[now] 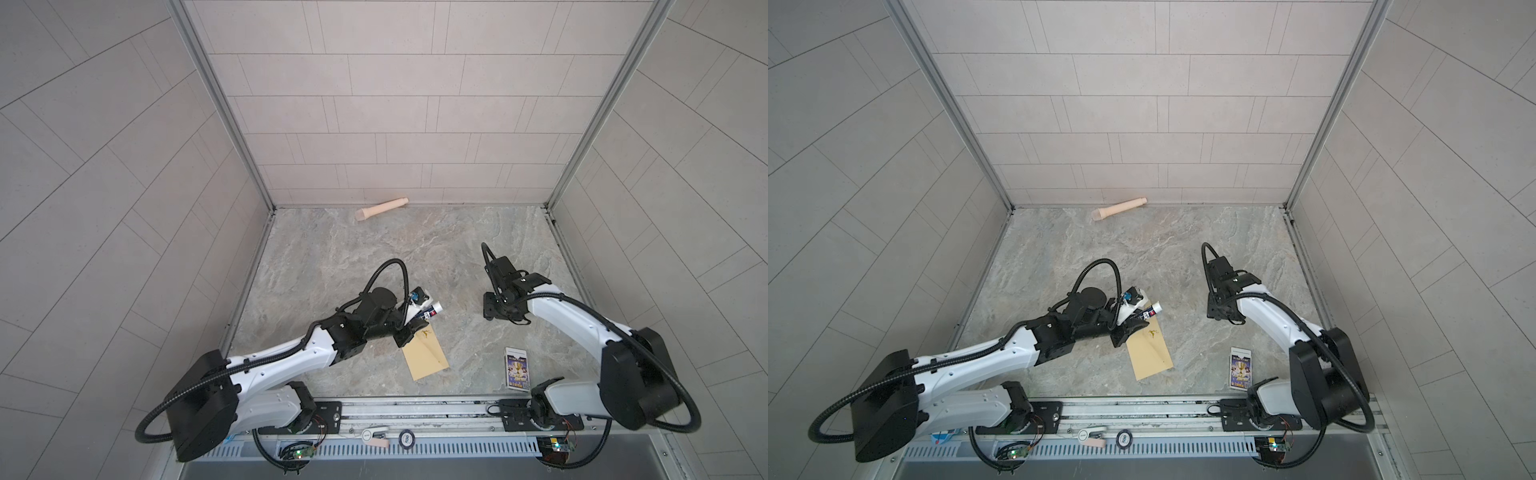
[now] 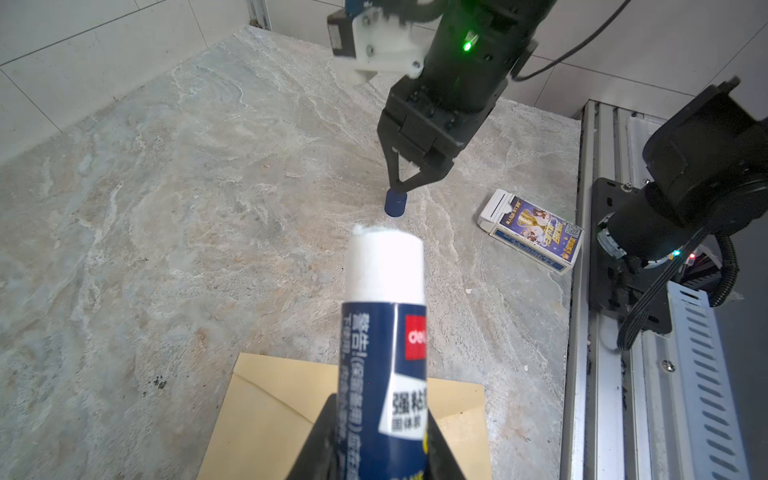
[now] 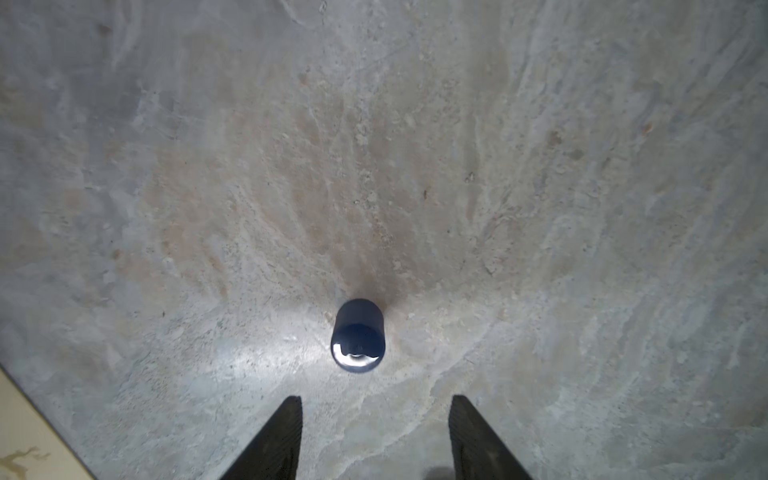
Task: Place the letter into the envelope and seal it
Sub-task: 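Move the right gripper to the blue cap and grasp it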
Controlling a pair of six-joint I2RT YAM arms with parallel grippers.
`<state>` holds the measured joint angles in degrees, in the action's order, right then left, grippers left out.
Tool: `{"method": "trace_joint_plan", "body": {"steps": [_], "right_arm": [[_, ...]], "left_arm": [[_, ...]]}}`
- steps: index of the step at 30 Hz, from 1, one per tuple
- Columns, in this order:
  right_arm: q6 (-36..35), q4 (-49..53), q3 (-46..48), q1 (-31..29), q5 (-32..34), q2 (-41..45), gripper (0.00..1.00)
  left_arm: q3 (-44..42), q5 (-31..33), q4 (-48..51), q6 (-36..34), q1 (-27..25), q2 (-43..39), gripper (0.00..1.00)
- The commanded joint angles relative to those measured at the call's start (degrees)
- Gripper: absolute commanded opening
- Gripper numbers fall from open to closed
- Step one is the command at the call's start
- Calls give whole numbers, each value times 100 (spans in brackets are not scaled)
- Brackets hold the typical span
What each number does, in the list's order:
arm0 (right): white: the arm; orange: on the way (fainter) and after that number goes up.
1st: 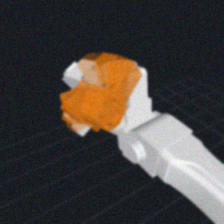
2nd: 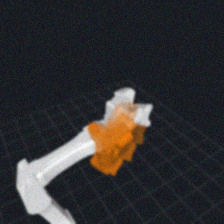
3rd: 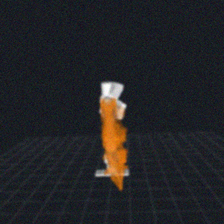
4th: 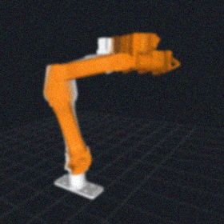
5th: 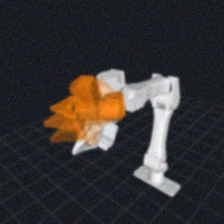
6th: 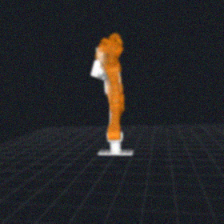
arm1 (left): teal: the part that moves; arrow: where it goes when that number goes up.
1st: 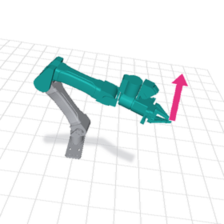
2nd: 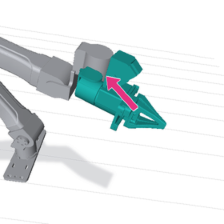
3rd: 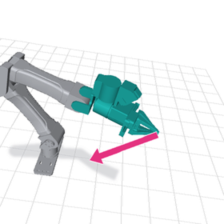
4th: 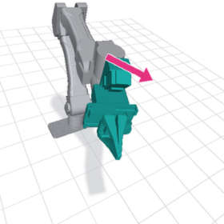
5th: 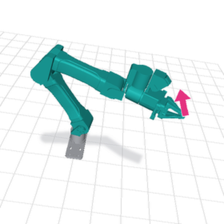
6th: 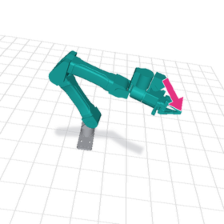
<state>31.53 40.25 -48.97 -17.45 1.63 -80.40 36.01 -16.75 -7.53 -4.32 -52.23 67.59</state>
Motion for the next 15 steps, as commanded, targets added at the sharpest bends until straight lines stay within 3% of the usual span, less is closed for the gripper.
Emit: {"method": "trace_joint_plan", "body": {"steps": [1,11,15], "right_arm": [[-130,-208,-133,21,179,-294,58],[-103,-426,-203,20,-30,-854,41],[-113,-427,-158,23,4,-894,39]], "left_arm": [[-68,-76,-320,89,-7,-65,0],[-83,-21,-261,94,-8,-176,0],[-59,-21,-229,95,-7,-170,0]]}}
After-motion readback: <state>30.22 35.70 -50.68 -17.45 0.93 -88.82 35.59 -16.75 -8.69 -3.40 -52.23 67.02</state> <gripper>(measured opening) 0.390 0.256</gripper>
